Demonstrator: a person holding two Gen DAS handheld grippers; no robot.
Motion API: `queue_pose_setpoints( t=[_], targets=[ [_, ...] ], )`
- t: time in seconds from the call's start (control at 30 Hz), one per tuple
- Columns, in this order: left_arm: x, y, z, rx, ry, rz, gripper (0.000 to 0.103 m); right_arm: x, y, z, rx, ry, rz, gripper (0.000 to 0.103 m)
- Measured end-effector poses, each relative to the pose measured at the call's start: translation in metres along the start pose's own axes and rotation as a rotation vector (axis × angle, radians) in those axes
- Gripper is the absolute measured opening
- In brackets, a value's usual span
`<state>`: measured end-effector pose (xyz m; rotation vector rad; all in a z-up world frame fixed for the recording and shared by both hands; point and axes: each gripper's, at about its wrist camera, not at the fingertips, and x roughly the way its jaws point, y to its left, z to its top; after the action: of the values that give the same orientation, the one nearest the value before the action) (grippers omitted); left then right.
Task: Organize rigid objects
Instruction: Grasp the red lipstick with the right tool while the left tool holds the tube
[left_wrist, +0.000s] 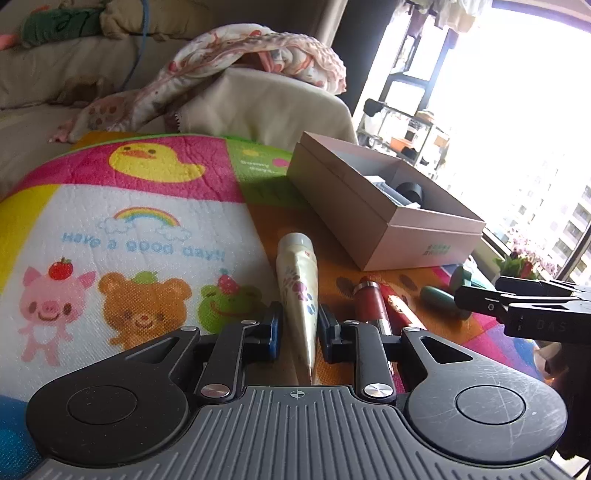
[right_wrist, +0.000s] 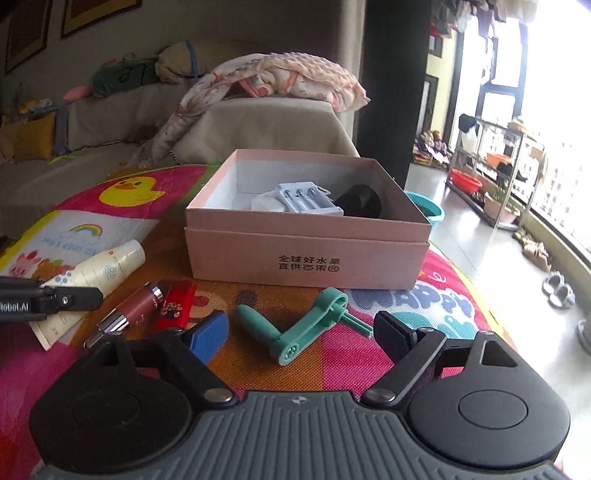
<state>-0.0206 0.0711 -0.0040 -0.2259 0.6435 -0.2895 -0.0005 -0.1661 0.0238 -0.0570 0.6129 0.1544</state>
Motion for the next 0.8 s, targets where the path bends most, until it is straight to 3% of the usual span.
queue_pose_setpoints(
  t=[0.13,0.23,0.27,0.43,0.57,0.6,0.67,0.8],
  targets=[
    [0.0,0.002,0.0,-0.008,-0.001,-0.005,0.025,-0.01,0.026,-0.004,-0.097,-0.01,0.102,0.083],
    [0.0,0.002,0.0,-0.006,-0.001,-0.003,0.025,-0.013,0.048,-0.006,-0.136,0.026,0.195,0.056],
    [0.0,0.002,0.0,-0.007,-0.001,-0.004,0.025,-0.012,0.056,-0.007,-0.147,0.033,0.212,0.053],
    [0.0,0.003,0.0,-0.017,-0.001,-0.011,0.025,-0.013,0.088,-0.013,-0.259,0.028,0.277,0.052],
    [0.0,0.003,0.0,-0.018,0.0,-0.011,0.025,-0.009,0.11,-0.017,-0.326,0.027,0.251,0.051],
    [-0.001,0.003,0.0,-0.018,0.0,-0.011,0.025,-0.007,0.111,-0.016,-0.328,0.019,0.235,0.048],
    [-0.001,0.003,0.0,-0.018,0.0,-0.011,0.025,-0.004,0.108,-0.012,-0.308,0.027,0.223,0.025],
    [-0.001,0.004,0.0,-0.025,-0.001,-0.016,0.025,-0.007,0.085,-0.011,-0.276,0.046,0.217,0.019]
  ],
)
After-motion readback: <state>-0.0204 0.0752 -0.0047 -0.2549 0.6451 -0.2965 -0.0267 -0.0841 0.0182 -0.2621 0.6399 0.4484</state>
